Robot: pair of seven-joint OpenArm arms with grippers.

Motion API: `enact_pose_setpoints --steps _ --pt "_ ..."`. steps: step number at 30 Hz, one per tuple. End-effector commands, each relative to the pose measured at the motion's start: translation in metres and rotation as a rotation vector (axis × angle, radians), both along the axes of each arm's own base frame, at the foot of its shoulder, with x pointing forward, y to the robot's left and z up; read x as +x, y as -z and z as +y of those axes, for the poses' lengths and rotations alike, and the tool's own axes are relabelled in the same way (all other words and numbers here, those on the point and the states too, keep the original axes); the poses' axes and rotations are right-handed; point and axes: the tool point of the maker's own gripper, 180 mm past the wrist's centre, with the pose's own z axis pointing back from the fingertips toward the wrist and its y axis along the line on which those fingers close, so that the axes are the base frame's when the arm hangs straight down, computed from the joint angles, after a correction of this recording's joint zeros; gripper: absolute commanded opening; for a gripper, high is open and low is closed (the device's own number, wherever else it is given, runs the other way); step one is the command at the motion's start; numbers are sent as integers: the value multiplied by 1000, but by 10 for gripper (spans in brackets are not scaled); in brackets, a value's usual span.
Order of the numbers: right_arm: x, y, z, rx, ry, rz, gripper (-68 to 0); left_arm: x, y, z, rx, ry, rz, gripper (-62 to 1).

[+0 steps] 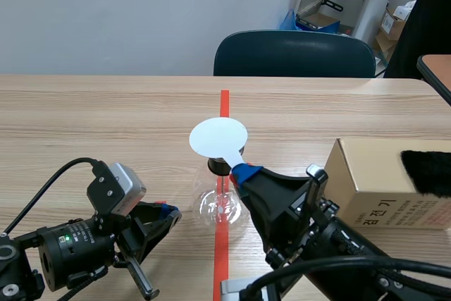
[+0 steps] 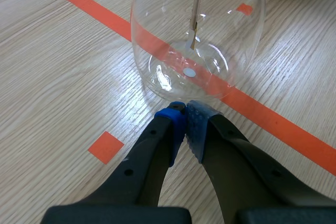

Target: Do the electroscope experiment

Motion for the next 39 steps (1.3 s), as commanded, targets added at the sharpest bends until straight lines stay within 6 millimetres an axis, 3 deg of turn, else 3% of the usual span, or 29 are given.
enact_pose_setpoints --steps 1,18,30,39 --pt "5 -7 -1 6 0 -30 -669 4 -7 -3 -24 -1 -20 -578" --pt "12 -8 -8 11 55 -32 -669 4 -8 -5 -28 -1 -20 -578" --pt "47 -14 -61 43 412 -50 -669 5 -8 -7 -31 -5 -21 -578" --pt "58 -17 -97 61 619 -59 -669 5 -8 -7 -30 -6 -22 -578"
